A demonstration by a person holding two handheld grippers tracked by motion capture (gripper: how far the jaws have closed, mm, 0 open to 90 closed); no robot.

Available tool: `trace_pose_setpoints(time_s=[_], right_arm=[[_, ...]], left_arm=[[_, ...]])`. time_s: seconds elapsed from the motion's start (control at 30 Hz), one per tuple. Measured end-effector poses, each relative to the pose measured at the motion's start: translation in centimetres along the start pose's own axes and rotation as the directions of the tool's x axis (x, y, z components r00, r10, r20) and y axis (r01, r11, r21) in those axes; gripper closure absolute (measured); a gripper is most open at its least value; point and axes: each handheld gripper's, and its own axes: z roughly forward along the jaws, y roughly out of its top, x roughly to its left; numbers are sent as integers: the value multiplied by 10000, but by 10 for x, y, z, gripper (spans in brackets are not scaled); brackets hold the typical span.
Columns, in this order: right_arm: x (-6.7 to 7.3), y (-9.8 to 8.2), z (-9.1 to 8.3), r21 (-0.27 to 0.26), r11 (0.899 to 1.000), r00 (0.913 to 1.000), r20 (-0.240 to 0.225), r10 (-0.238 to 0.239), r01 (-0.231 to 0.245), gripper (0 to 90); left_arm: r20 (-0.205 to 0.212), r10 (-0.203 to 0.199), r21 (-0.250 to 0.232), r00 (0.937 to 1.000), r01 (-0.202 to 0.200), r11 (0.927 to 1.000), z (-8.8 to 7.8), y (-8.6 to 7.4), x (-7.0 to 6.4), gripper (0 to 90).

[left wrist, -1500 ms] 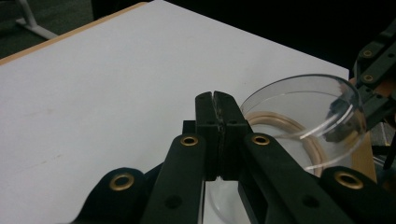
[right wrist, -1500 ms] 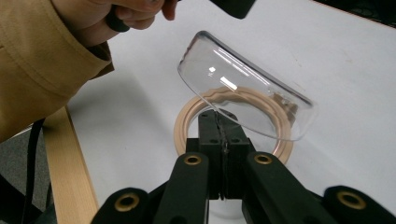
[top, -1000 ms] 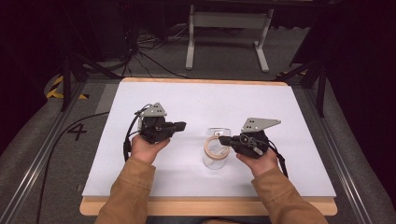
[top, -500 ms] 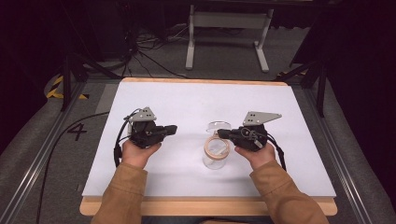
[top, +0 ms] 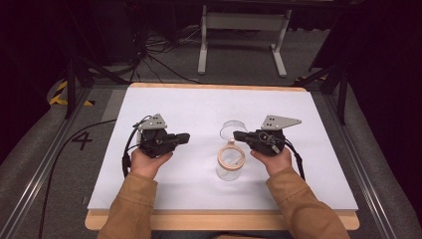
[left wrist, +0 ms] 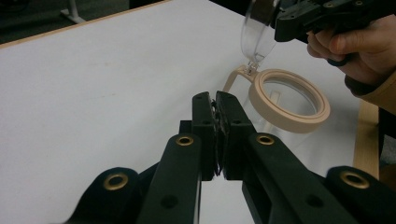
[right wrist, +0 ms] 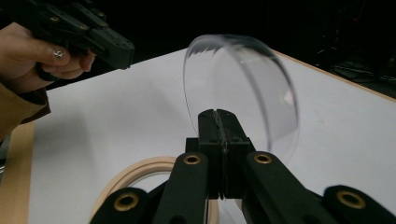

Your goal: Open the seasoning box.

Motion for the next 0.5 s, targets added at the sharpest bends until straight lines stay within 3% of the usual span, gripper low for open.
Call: trace_pose_setpoints(time_s=[0.1, 0.23, 0.5], right_arm=[[-3, -2, 1, 31, 9999, 9996, 227, 141, -141, 897], [-4, -2, 0, 42, 9997, 9995, 197, 243, -244, 897], [5, 4, -18, -185, 9996, 9998, 91, -204, 206, 896]], left_arm=[[-3, 18, 14, 10000, -18, 10000, 1, 1, 0, 867], [9, 66, 63, 10000, -66, 10000, 2, 2, 1, 866], [-19, 5, -44, 10000, -5, 10000, -1, 2, 1, 860]])
